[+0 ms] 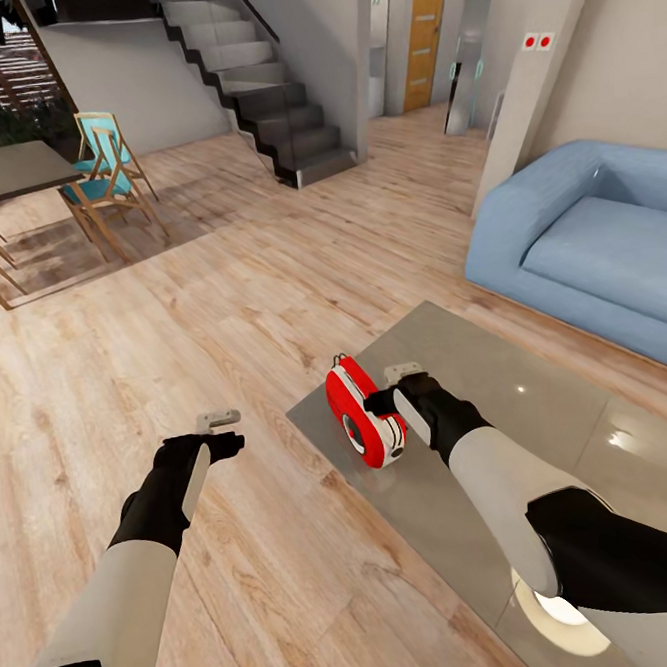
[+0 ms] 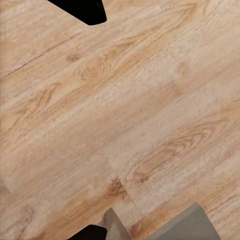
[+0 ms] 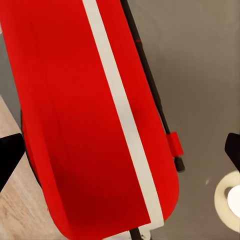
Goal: Turn on the radio receiver that's on the table in the living room.
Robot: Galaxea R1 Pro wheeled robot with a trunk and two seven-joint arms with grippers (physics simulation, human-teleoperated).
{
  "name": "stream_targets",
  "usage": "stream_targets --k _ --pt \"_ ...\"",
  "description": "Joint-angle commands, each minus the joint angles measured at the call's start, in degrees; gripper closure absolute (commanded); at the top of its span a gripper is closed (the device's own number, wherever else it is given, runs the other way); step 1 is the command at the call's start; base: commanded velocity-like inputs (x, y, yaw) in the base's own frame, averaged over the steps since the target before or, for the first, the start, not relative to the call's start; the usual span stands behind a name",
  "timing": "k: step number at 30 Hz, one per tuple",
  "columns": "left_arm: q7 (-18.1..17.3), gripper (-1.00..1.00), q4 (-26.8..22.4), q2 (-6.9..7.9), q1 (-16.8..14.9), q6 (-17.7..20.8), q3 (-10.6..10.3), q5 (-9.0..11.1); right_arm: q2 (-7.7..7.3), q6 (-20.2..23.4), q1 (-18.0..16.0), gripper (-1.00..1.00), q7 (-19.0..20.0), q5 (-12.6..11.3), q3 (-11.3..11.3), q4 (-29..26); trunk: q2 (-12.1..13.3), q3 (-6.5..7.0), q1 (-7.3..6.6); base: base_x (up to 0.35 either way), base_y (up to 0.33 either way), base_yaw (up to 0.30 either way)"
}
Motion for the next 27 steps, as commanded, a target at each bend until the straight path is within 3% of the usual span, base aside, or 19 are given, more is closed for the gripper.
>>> stream_targets --k 1,27 --pt "0.0 -1.0 0.0 0.0 0.0 0.0 0.0 0.0 0.0 0.0 0.0 -1.0 0.0 0.0 0.0 0.0 0.0 -0.07 0.0 0.0 0.0 0.0" --pt "0.0 -1.0 -0.7 0.0 0.4 0.0 -0.1 0.0 0.0 0.0 0.0 -1.0 0.0 0.0 0.0 0.1 0.0 -2.09 0.0 0.0 0.0 0.0"
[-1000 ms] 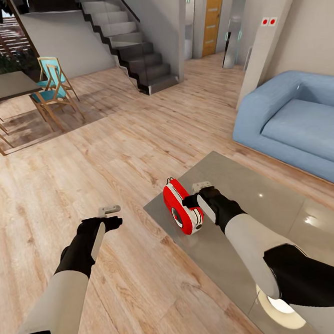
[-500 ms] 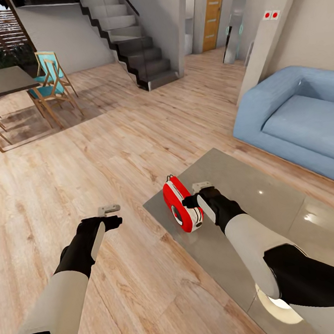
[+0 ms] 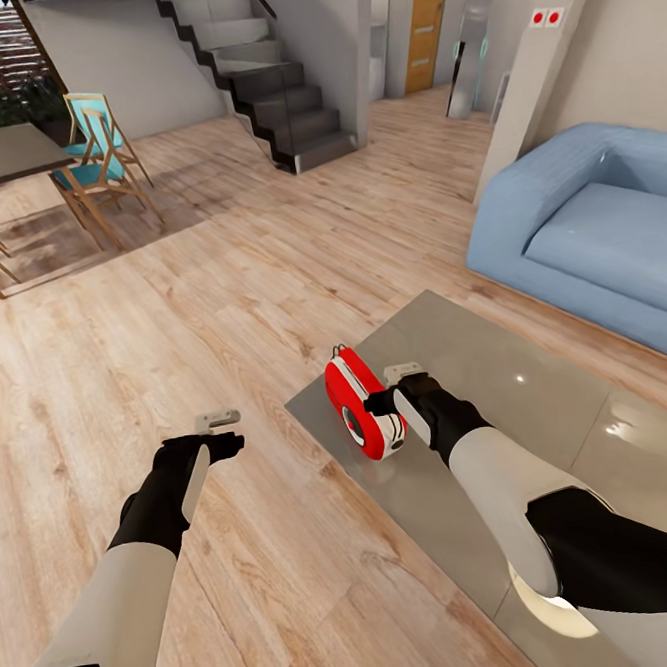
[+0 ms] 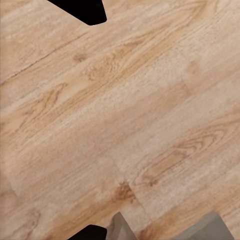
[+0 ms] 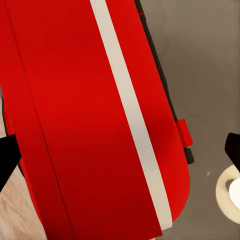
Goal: Turn on the radio receiver that's on the table in the living room.
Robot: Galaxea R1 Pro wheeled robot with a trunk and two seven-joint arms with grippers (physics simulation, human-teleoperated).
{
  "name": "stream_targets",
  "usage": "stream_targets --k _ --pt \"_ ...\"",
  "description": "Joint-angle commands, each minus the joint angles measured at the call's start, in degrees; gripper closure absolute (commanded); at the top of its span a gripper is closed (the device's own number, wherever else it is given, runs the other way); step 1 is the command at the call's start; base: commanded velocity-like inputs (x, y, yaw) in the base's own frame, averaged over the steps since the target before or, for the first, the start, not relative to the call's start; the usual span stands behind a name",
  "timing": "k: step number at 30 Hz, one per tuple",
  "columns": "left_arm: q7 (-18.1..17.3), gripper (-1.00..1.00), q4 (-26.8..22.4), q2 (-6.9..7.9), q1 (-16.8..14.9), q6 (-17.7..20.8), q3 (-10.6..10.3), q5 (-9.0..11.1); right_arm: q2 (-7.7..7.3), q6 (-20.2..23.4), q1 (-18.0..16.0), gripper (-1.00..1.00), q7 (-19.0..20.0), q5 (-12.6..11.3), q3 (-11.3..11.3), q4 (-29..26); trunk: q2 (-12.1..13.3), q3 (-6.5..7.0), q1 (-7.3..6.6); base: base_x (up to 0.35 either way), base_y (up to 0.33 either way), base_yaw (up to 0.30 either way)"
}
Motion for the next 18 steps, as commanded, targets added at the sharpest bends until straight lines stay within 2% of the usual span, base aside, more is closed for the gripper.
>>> stream_targets --k 1,18 --pt "0.0 -1.0 0.0 0.0 0.0 0.0 0.0 0.0 0.0 0.0 0.0 -1.0 0.0 0.0 0.0 0.0 0.0 -0.02 0.0 0.0 0.0 0.0" --pt "0.0 -1.0 -0.1 0.0 0.0 0.0 0.0 0.0 0.0 0.0 0.0 -1.0 0.0 0.1 0.0 0.0 0.0 -0.06 0.0 0.0 0.0 0.0"
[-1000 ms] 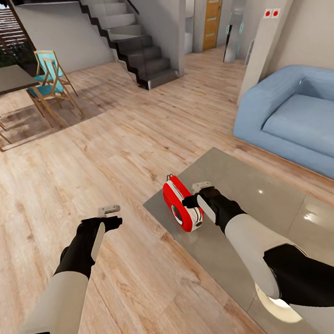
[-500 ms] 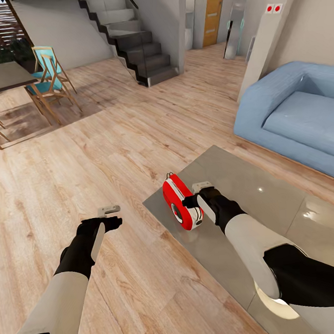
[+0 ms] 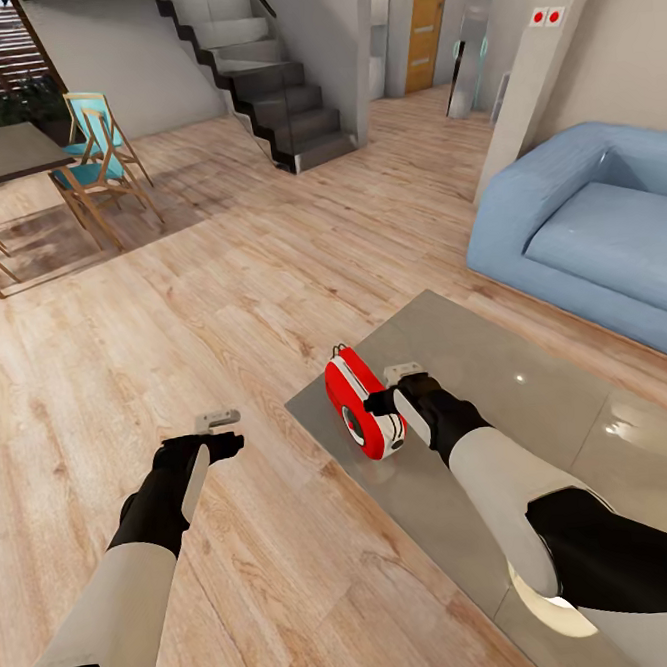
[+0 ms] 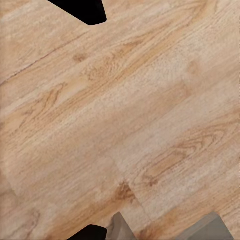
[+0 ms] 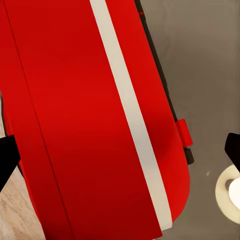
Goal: Turn on the radio receiver that's on the table in the living room.
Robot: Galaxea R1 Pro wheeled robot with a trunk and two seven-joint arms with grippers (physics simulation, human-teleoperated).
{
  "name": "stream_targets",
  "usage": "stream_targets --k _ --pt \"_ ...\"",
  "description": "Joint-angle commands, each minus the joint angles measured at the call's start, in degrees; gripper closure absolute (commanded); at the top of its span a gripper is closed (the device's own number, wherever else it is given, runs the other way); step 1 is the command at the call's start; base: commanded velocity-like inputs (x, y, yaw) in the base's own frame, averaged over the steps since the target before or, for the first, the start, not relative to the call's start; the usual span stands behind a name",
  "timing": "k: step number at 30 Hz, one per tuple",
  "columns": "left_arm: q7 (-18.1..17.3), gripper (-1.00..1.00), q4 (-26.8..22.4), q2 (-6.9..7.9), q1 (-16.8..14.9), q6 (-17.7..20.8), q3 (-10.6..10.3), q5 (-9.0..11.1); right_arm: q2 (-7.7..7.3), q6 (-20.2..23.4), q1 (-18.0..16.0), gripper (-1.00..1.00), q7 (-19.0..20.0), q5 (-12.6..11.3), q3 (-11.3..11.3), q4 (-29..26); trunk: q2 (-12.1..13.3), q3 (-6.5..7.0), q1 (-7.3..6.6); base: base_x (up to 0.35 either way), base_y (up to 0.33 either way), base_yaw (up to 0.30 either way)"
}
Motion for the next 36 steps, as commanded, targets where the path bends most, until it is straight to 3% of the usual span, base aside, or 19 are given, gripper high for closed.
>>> stream_targets --k 1,4,5,36 --pt "0.0 -1.0 0.0 0.0 0.0 0.0 0.0 0.0 0.0 0.0 0.0 -1.0 0.0 0.0 0.0 0.0 0.0 0.0 0.0 0.0 0.0 0.0" --pt "0.0 -1.0 0.0 0.0 0.0 0.0 0.0 0.0 0.0 0.0 0.0 -1.0 0.0 0.0 0.0 0.0 0.0 0.0 0.0 0.0 0.0 0.0" --pt "0.0 -1.0 0.0 0.0 0.0 0.0 0.0 0.0 0.0 0.0 0.0 1.0 0.0 0.0 0.0 0.0 0.0 0.0 0.0 0.0 0.0 0.0" --pt "0.0 -1.0 0.1 0.35 0.7 0.0 0.0 0.0 0.0 -0.1 0.0 1.0 -0.1 0.1 0.0 0.0 0.0 0.0 0.0 0.0 0.0 0.0"
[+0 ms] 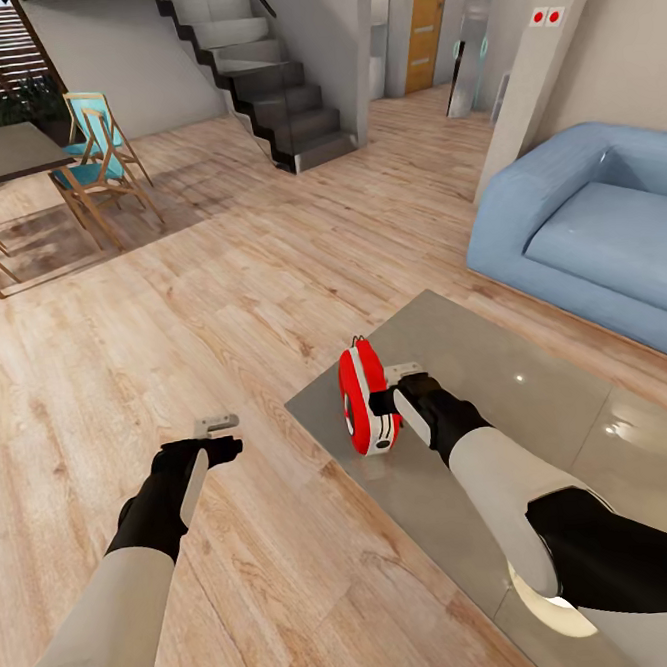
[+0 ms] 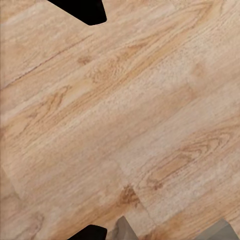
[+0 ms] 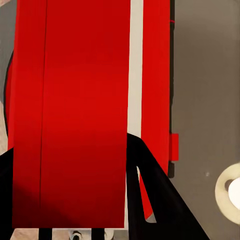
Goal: Turn on the radio receiver that's on the table in the living room.
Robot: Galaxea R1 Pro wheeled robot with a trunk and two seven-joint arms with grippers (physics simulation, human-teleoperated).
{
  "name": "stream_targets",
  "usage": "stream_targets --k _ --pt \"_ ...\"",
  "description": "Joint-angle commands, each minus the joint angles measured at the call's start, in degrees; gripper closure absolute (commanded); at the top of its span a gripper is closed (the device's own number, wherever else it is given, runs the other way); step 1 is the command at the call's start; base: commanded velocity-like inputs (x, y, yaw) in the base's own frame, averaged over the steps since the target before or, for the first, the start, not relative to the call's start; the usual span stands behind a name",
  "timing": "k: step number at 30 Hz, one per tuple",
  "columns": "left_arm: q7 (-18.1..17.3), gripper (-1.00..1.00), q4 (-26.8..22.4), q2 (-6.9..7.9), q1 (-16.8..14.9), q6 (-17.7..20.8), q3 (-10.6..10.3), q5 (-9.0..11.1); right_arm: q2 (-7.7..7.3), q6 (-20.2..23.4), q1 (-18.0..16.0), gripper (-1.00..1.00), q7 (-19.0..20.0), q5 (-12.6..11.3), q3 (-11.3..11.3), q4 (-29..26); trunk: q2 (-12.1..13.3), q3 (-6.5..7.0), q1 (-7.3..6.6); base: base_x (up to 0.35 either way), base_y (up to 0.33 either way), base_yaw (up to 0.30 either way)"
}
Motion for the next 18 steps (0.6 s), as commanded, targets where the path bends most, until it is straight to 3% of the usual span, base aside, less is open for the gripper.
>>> stream_targets --k 1,18 --pt "0.0 -1.0 0.0 0.0 0.0 0.0 0.0 0.0 0.0 0.0 0.0 1.0 0.0 0.2 0.0 0.0 0.0 0.0 0.0 0.0 0.0 0.0" --pt "0.0 -1.0 0.0 0.0 0.0 0.0 0.0 0.0 0.0 -0.2 0.0 1.0 -0.1 0.3 0.0 0.0 0.0 0.0 0.0 0.0 0.0 0.0"
